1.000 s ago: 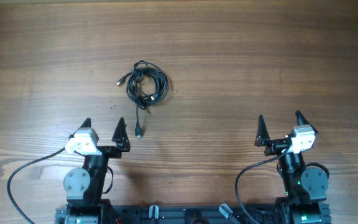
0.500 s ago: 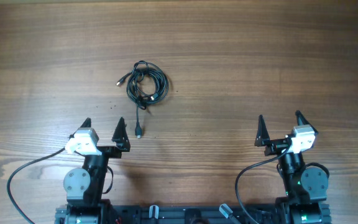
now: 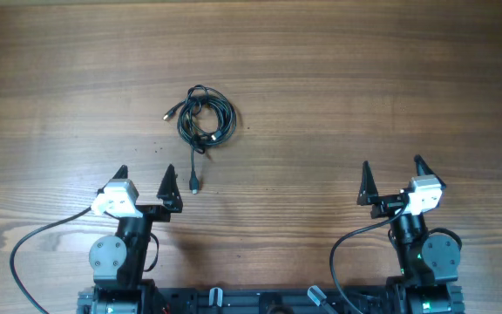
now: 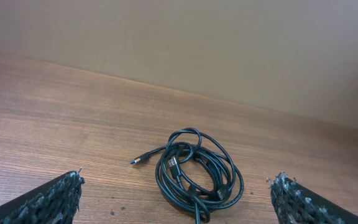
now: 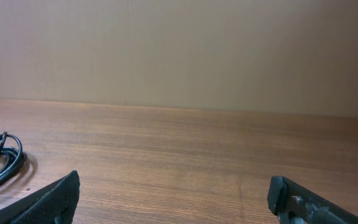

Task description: Untangle cables

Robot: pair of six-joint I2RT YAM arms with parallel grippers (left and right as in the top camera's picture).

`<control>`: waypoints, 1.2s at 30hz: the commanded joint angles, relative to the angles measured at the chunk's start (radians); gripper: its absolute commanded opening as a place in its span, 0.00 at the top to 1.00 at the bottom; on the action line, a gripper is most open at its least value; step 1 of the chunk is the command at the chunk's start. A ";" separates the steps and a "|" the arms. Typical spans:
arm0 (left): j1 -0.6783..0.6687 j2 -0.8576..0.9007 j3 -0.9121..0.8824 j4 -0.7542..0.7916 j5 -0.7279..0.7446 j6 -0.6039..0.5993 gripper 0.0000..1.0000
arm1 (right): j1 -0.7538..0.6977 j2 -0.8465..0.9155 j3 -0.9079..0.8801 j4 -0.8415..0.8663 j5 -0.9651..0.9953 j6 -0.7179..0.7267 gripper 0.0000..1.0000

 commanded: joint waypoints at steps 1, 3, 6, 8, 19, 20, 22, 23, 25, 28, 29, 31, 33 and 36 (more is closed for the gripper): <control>0.006 -0.006 -0.003 -0.008 -0.002 0.023 0.00 | -0.003 -0.006 -0.001 0.000 0.006 -0.013 0.00; 0.006 -0.006 -0.003 -0.008 -0.002 0.023 0.00 | -0.003 -0.006 -0.001 0.000 0.006 -0.013 0.00; 0.006 -0.006 -0.003 -0.008 -0.002 0.023 0.00 | -0.003 -0.006 -0.001 0.000 0.006 -0.013 0.00; 0.006 -0.006 -0.003 -0.008 -0.002 0.023 0.00 | -0.003 -0.006 -0.001 0.000 0.006 -0.013 0.00; 0.006 -0.006 -0.003 -0.008 -0.002 0.023 0.00 | 0.008 -0.006 -0.001 0.000 0.006 -0.013 0.00; 0.006 -0.006 -0.003 -0.008 -0.002 0.023 0.00 | 0.008 -0.006 -0.001 0.000 0.006 -0.013 0.00; 0.006 -0.006 -0.003 -0.008 -0.002 0.023 0.00 | 0.008 -0.006 -0.001 0.000 0.006 -0.013 0.00; 0.006 -0.006 -0.003 -0.008 -0.002 0.023 0.00 | 0.008 -0.006 -0.001 0.000 0.006 -0.013 0.00; 0.006 -0.006 -0.003 -0.008 -0.002 0.022 0.00 | 0.008 -0.006 -0.001 0.000 0.006 -0.013 0.00; 0.006 -0.006 -0.003 -0.006 -0.002 0.019 0.00 | 0.008 -0.006 -0.001 0.000 0.006 -0.013 0.00; 0.006 -0.006 -0.003 -0.004 -0.003 0.020 0.00 | 0.008 -0.006 -0.001 0.000 0.006 -0.013 0.00; 0.006 -0.006 -0.003 0.020 -0.003 0.019 0.00 | 0.008 -0.006 -0.001 0.000 0.006 -0.013 0.00; 0.006 -0.006 -0.002 0.034 0.014 0.018 0.00 | 0.008 -0.006 -0.001 0.000 0.006 -0.013 0.00; 0.006 0.000 0.051 -0.027 0.055 -0.038 0.00 | 0.008 -0.006 -0.001 0.000 0.006 -0.013 0.00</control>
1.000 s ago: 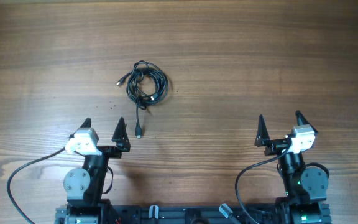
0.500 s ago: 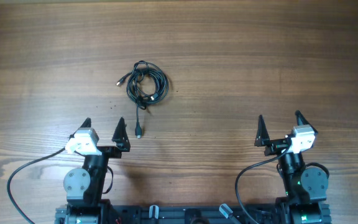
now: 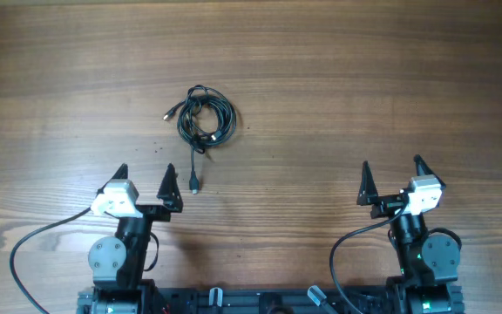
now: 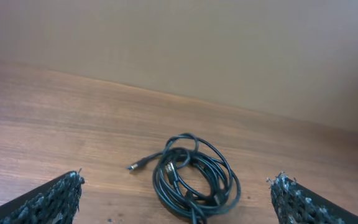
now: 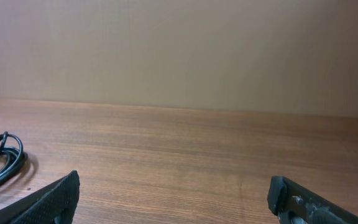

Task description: Untangle cables

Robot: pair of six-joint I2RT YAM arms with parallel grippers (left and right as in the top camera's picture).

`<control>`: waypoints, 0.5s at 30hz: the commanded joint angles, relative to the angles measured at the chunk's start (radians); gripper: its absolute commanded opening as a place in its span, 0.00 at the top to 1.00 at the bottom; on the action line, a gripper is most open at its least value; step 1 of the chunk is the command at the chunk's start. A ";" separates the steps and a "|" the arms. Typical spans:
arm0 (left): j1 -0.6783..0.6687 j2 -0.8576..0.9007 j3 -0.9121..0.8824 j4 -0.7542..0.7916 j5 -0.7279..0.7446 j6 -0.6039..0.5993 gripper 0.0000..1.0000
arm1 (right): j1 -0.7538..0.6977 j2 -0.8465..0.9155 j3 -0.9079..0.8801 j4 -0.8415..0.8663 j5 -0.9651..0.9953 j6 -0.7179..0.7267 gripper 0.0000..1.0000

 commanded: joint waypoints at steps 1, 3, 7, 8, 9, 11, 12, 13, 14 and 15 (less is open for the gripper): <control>0.006 0.021 0.124 -0.127 0.042 -0.042 0.00 | 0.006 -0.006 -0.001 0.000 0.006 -0.013 0.00; 0.006 0.101 0.279 -0.254 0.043 -0.042 0.00 | 0.006 -0.006 -0.001 0.000 0.006 -0.013 0.00; 0.006 0.452 0.707 -0.523 0.143 -0.029 0.00 | 0.006 -0.006 -0.001 0.000 0.006 -0.013 0.00; 0.006 0.565 0.824 -0.606 0.160 -0.029 0.00 | 0.006 -0.006 -0.001 0.000 0.006 -0.013 0.00; 0.006 0.666 0.927 -0.687 0.182 -0.029 0.00 | 0.006 -0.006 -0.001 0.000 0.006 -0.013 0.00; 0.006 0.834 1.080 -0.816 0.189 -0.030 0.00 | 0.006 -0.006 -0.001 0.000 0.006 -0.013 0.00; 0.006 0.905 1.132 -0.853 0.189 -0.031 0.00 | 0.006 -0.006 -0.001 0.000 0.006 -0.013 0.00; 0.006 0.985 1.172 -0.860 0.193 -0.039 0.00 | 0.006 -0.006 -0.001 0.000 0.006 -0.013 0.00; 0.006 1.055 1.181 -0.860 0.229 -0.039 0.00 | 0.006 -0.006 -0.001 0.000 0.006 -0.013 0.00; 0.006 1.091 1.181 -0.860 0.242 -0.039 0.00 | 0.006 -0.006 -0.001 0.000 0.006 -0.013 0.00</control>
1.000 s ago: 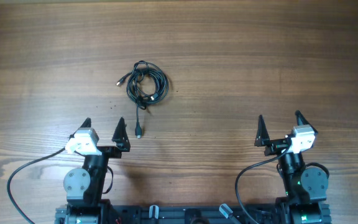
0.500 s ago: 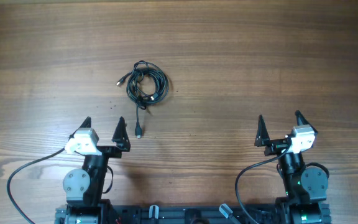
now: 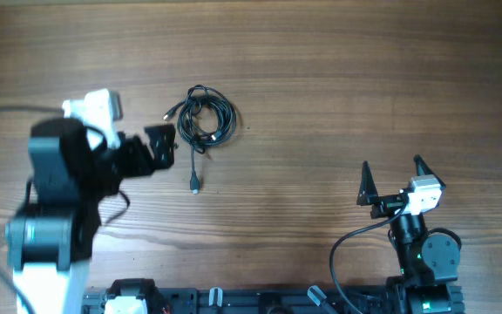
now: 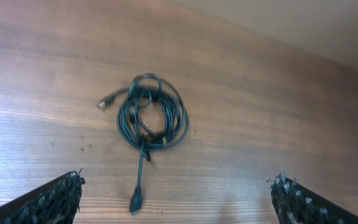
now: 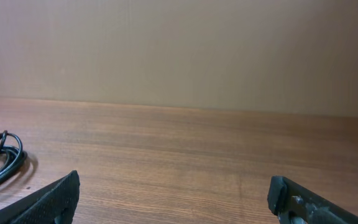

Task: Untangle cables
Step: 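Reach both grippers to the black cable bundle from either side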

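Note:
A black cable bundle [image 3: 206, 118] lies coiled and tangled on the wooden table [image 3: 338, 78], left of centre. One tail runs toward me and ends in a plug [image 3: 194, 184]; a shorter plug end [image 3: 169, 113] sticks out to the left. My left gripper [image 3: 161, 144] is raised above the table just left of the coil, open and empty. The left wrist view looks down on the coil [image 4: 152, 118] and its long plug [image 4: 135, 201], between the fingers of the left gripper [image 4: 178, 180]. My right gripper [image 3: 391, 166] rests open at the front right, far from the cable.
A beige wall [image 5: 179, 50] rises behind the table's far edge. The arm bases and their grey leads [image 3: 356, 253] sit along the front edge. The bare wood between the coil and the right arm holds nothing else.
My left arm has risen and moved from the front edge to a spot just left of the coil, its camera now looking down on it. The cable and the right arm have not moved.
At both earlier moments the two arms rested open at the front edge and the cable lay coiled ahead of the left one. Now the left gripper is lifted beside the coil, still open; the cable is untouched.

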Robot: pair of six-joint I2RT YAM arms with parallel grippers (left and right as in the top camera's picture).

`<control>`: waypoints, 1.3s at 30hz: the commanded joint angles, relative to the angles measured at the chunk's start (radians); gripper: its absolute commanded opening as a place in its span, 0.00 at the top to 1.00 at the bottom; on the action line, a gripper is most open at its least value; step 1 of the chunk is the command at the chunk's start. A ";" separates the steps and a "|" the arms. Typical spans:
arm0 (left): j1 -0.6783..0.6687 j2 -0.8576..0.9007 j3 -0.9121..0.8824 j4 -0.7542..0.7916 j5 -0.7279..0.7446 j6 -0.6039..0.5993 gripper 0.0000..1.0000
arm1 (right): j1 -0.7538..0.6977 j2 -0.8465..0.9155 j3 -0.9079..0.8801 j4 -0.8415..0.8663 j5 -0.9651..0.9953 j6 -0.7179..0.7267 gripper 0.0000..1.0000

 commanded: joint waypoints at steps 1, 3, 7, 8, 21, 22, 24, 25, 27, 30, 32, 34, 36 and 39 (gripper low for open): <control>0.006 0.216 0.052 -0.003 0.072 -0.005 0.00 | 0.006 -0.006 -0.001 0.003 0.006 -0.010 0.00; 0.006 0.317 0.052 0.005 0.072 -0.006 0.57 | 0.006 -0.006 -0.001 0.003 0.006 -0.010 0.00; 0.006 0.571 0.052 0.062 0.020 -0.069 0.96 | 0.006 -0.005 -0.001 0.003 0.006 -0.010 0.00; 0.006 0.602 0.052 0.080 -0.015 -0.097 0.96 | 0.006 -0.005 -0.001 0.003 0.006 -0.010 0.00; 0.005 0.870 0.051 0.265 -0.049 -0.143 0.88 | 0.006 -0.005 -0.001 0.003 0.006 -0.009 0.00; 0.005 0.876 0.051 0.265 -0.049 -0.152 0.66 | 0.006 -0.005 -0.001 0.003 0.006 -0.010 0.00; 0.006 0.876 0.051 0.264 -0.049 -0.160 0.59 | 0.006 -0.005 -0.001 0.003 0.006 -0.010 0.00; 0.006 0.876 0.051 0.264 -0.049 -0.160 0.43 | 0.006 -0.005 -0.001 0.003 0.006 -0.010 0.00; 0.006 0.876 0.051 0.265 -0.049 -0.160 0.29 | 0.006 -0.005 -0.001 0.003 0.006 -0.010 0.00; 0.006 0.876 0.051 0.288 -0.049 -0.206 0.70 | 0.006 -0.005 -0.001 0.003 0.003 -0.008 0.00; -0.003 0.878 0.049 0.304 -0.050 -0.253 0.66 | 0.006 -0.005 -0.001 0.007 -0.073 0.042 0.00; -0.030 0.879 0.027 0.358 -0.050 -0.253 0.68 | 0.006 -0.005 -0.001 0.010 -0.100 0.192 0.00; -0.065 0.886 0.003 0.400 -0.125 -0.273 0.74 | 0.006 0.001 -0.001 0.009 -0.103 0.338 0.00; -0.085 0.903 0.001 0.408 -0.196 -0.304 0.73 | 0.006 0.032 0.067 -0.068 -0.159 0.328 0.00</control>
